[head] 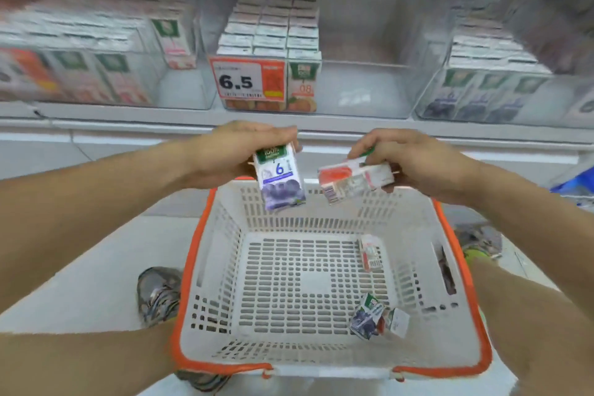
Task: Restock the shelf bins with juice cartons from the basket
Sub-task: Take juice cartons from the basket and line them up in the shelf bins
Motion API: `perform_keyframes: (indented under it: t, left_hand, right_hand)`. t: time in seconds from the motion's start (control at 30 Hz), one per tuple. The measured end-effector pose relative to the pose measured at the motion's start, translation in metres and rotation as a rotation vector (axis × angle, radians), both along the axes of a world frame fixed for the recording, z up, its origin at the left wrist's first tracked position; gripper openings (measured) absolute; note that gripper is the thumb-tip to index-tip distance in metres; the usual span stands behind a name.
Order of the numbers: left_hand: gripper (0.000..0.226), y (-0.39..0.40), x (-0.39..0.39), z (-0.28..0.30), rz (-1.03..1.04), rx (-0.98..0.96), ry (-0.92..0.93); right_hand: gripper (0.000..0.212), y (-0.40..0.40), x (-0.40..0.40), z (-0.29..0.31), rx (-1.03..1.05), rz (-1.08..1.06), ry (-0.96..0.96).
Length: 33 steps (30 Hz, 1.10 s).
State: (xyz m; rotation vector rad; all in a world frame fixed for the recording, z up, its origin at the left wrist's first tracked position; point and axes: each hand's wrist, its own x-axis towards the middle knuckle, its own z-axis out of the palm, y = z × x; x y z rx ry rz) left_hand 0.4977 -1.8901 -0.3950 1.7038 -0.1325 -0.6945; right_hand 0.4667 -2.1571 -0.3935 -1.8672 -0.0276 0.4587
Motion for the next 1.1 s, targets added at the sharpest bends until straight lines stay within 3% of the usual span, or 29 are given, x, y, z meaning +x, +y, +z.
perform_keyframes:
  t: [0.13,0.2,0.3,0.5,0.6,0.83,1.0,1.1]
  left_hand:
    - [0.034,0.007,-0.004,0.057,-0.051,0.094,-0.104]
    - [0.046,0.014,-0.007,0.06,-0.009,0.165,-0.161]
    - [0.041,0.023,-0.012,0.05,0.031,0.175,-0.223]
    - [0.043,0.026,-0.014,0.047,-0.114,0.229,-0.191]
    - [0.035,0.027,-0.017,0.047,-0.019,0.238,-0.206]
    - [0.044,0.069,-0.015,0.059,0.135,0.189,-0.207]
    - [0.036,0.119,-0.011,0.072,0.294,0.183,-0.354]
    - [0.041,0.154,-0.004,0.074,0.519,0.154,-0.431]
  right_hand:
    - [0.021,0.013,0.003,0.019,0.372,-0.064,0.106]
    - [0.034,0.021,0.003,0.025,0.493,0.012,0.172]
    - [0.054,0.031,0.003,0.023,0.569,0.138,0.165]
    - [0.048,0.046,0.009,0.014,0.496,-0.042,0.176]
    - [0.033,0.054,0.007,0.012,0.453,-0.059,0.164]
    - [0.036,0.105,0.011,0.028,0.546,-0.059,0.034]
    - [0.04,0.151,0.02,0.058,0.47,-0.118,-0.242]
    - [0.033,0.183,0.035,0.082,0.345,-0.08,-0.403]
